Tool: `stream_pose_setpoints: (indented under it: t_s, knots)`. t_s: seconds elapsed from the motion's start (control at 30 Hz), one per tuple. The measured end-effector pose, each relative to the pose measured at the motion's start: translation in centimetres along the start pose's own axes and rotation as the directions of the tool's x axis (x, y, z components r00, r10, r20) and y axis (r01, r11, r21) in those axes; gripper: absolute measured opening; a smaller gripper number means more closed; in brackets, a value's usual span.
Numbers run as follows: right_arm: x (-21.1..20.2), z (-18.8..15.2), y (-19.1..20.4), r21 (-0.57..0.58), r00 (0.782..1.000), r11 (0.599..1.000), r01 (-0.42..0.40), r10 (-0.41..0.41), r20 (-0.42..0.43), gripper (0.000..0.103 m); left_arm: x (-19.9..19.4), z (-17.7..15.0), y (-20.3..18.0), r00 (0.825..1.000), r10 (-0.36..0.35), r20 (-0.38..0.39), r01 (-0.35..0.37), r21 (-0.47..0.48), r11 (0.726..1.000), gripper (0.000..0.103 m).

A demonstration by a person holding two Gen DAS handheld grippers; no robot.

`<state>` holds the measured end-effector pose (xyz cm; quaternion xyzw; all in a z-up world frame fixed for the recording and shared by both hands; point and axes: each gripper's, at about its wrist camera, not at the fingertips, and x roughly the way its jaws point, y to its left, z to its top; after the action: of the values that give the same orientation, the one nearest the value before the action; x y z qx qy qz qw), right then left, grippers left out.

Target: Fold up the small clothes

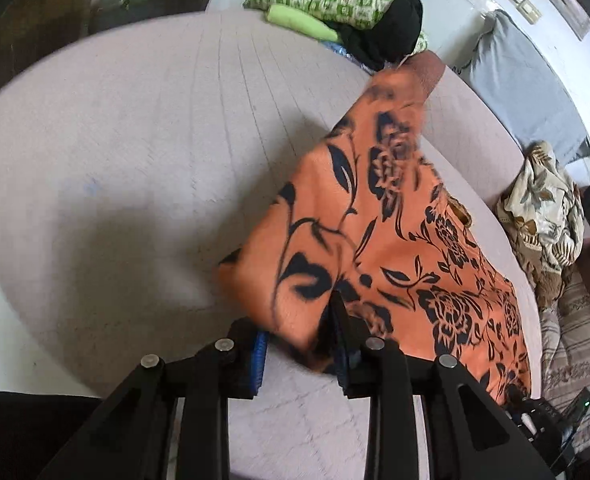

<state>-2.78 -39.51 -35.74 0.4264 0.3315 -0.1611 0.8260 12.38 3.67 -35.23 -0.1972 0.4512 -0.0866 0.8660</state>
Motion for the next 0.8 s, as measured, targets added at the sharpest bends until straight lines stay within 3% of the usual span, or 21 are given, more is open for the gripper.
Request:
stream_pose_setpoints:
  t_s: [0.07, 0.17, 0.23, 0.33, 0.43, 0.5, 0.6, 0.7, 0.77, 0.8]
  knots:
    - [-1.7, 0.5, 0.3, -0.059, 1.0, 0.998, 0.012, -0.012, 0.008, 0.024, -2.4, 0.2, 0.6, 0.997, 0.054, 0.062, -0.056, 0.025, 0.998, 0.03]
    - [-4.5, 1.2, 0.8, -0.176, 0.997, 0.982, 0.067, -0.059, 0.051, 0.024, -5.5, 1.0, 1.9, 0.976, 0.144, 0.163, -0.153, 0.039, 0.988, 0.033]
    - [-6.3, 1.3, 1.3, -0.248, 0.989, 0.962, 0.115, -0.087, 0.12, 0.024, -6.3, 1.6, 1.9, 0.971, 0.153, 0.183, -0.167, 0.065, 0.984, 0.036]
    - [-6.8, 1.7, 2.4, -0.258, 0.988, 0.962, 0.086, -0.049, 0.147, 0.024, -5.9, 3.2, -0.4, 0.965, 0.142, 0.222, -0.174, 0.135, 0.975, 0.038]
    - [-5.2, 2.3, 4.9, -0.263, 0.994, 0.964, 0.029, 0.0, 0.11, 0.024, -3.8, 4.8, -3.9, 0.972, 0.121, 0.201, -0.166, 0.228, 0.959, 0.052]
    - [-3.9, 2.2, 6.5, -0.269, 0.996, 0.963, 0.001, 0.022, 0.084, 0.024, -1.8, 5.8, -5.8, 0.973, 0.13, 0.192, -0.177, 0.252, 0.951, 0.053]
    - [-0.6, 1.9, 9.6, -0.288, 0.998, 0.956, -0.052, 0.057, 0.01, 0.024, 1.6, 6.9, -6.6, 0.981, 0.154, 0.121, -0.178, 0.228, 0.957, 0.053]
    - [3.3, 1.2, 13.0, -0.334, 0.998, 0.941, -0.057, 0.046, -0.04, 0.024, 5.3, 7.0, -5.7, 0.971, 0.238, 0.02, -0.237, 0.182, 0.954, 0.053]
    - [5.5, 0.7, 14.5, -0.349, 0.997, 0.936, -0.05, 0.028, -0.067, 0.024, 7.2, 6.7, -4.1, 0.968, 0.251, -0.017, -0.246, 0.151, 0.957, 0.062]
    - [6.9, 0.5, 15.0, -0.354, 0.996, 0.934, -0.047, 0.017, -0.088, 0.024, 7.7, 6.4, -3.4, 0.968, 0.251, -0.01, -0.248, 0.137, 0.959, 0.079]
